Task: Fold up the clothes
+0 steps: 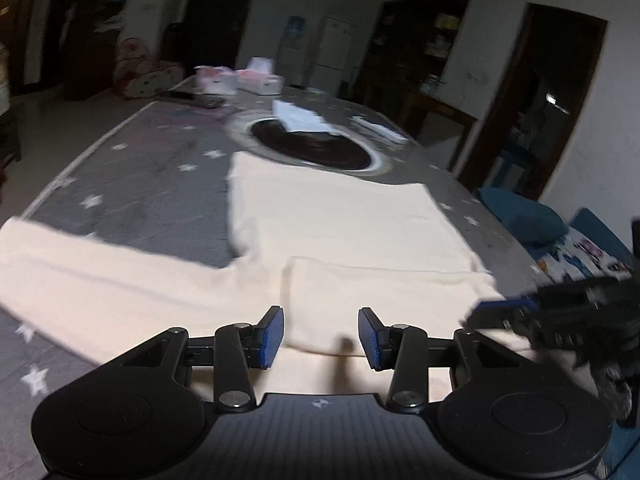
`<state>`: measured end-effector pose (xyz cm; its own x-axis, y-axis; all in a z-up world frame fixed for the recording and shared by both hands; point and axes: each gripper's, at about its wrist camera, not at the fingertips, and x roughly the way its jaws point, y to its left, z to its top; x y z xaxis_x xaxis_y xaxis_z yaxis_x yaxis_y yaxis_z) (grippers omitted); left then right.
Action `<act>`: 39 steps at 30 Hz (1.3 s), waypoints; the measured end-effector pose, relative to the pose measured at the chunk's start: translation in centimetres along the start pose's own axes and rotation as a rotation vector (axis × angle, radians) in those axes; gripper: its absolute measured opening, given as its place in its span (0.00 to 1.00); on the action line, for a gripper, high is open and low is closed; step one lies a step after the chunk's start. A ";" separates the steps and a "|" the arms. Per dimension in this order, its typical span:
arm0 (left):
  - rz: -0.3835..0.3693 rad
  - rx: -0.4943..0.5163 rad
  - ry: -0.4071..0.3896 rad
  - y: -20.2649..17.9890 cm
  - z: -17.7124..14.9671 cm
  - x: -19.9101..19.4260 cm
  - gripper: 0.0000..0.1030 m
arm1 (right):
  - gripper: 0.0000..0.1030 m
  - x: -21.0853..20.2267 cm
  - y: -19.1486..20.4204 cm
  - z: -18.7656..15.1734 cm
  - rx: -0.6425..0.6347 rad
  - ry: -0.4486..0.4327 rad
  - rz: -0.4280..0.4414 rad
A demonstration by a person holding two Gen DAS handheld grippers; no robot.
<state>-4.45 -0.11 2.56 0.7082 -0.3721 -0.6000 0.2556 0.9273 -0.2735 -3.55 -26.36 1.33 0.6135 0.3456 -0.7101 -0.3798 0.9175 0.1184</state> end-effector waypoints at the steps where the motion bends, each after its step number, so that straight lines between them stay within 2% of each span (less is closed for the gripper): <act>1: 0.019 -0.018 0.003 0.6 -0.1 -0.1 0.42 | 0.17 0.2 0.2 -0.1 -0.006 0.005 0.002; 6: 0.110 -0.072 -0.053 3.3 0.1 -2.3 0.42 | 0.18 -0.1 0.3 0.2 0.001 0.003 0.006; 8: 0.198 -0.101 -0.092 4.7 0.4 -3.2 0.43 | 0.18 -0.2 0.3 0.3 -0.004 0.004 0.004; 11: 0.376 -0.151 -0.126 7.1 0.7 -3.7 0.44 | 0.20 -0.4 0.3 0.4 -0.002 0.003 0.007; 13: 0.464 -0.199 -0.137 8.8 0.8 -4.0 0.44 | 0.25 -0.6 0.4 0.4 -0.003 -0.001 0.007; 15: 0.535 -0.234 -0.147 10.5 1.0 -4.2 0.44 | 0.25 -0.7 0.5 0.5 -0.006 -0.003 0.009; 18: 0.590 -0.274 -0.151 12.5 1.2 -4.2 0.44 | 0.25 -0.7 0.7 0.5 -0.009 -0.001 0.013; 24: 0.586 -0.335 -0.134 15.4 1.5 -3.2 0.42 | 0.25 -0.9 1.0 0.4 -0.008 -0.002 0.020; 26: 0.571 -0.337 -0.133 15.8 1.4 -3.0 0.32 | 0.25 -0.9 0.9 0.4 -0.007 -0.002 0.019; 30: 0.558 -0.335 -0.158 16.0 1.3 -2.9 0.19 | 0.25 -0.9 0.8 0.3 0.000 0.001 0.014; 32: 0.548 -0.352 -0.174 16.4 1.4 -3.0 0.08 | 0.25 -1.0 0.7 0.2 0.002 0.001 0.012; 33: 0.541 -0.359 -0.183 16.5 1.4 -3.1 0.07 | 0.25 -1.0 0.7 0.2 0.004 0.000 0.011; 36: 0.497 -0.359 -0.224 15.8 1.9 -3.8 0.04 | 0.25 -1.2 0.6 0.1 0.011 -0.003 0.008; 39: 0.413 -0.318 -0.268 13.4 2.9 -4.8 0.04 | 0.25 -1.4 0.4 0.0 0.022 -0.014 0.008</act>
<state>-2.56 14.20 3.98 0.8596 0.0786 -0.5049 -0.2571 0.9205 -0.2943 -4.55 -26.44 2.40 0.6203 0.3552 -0.6994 -0.3695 0.9188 0.1389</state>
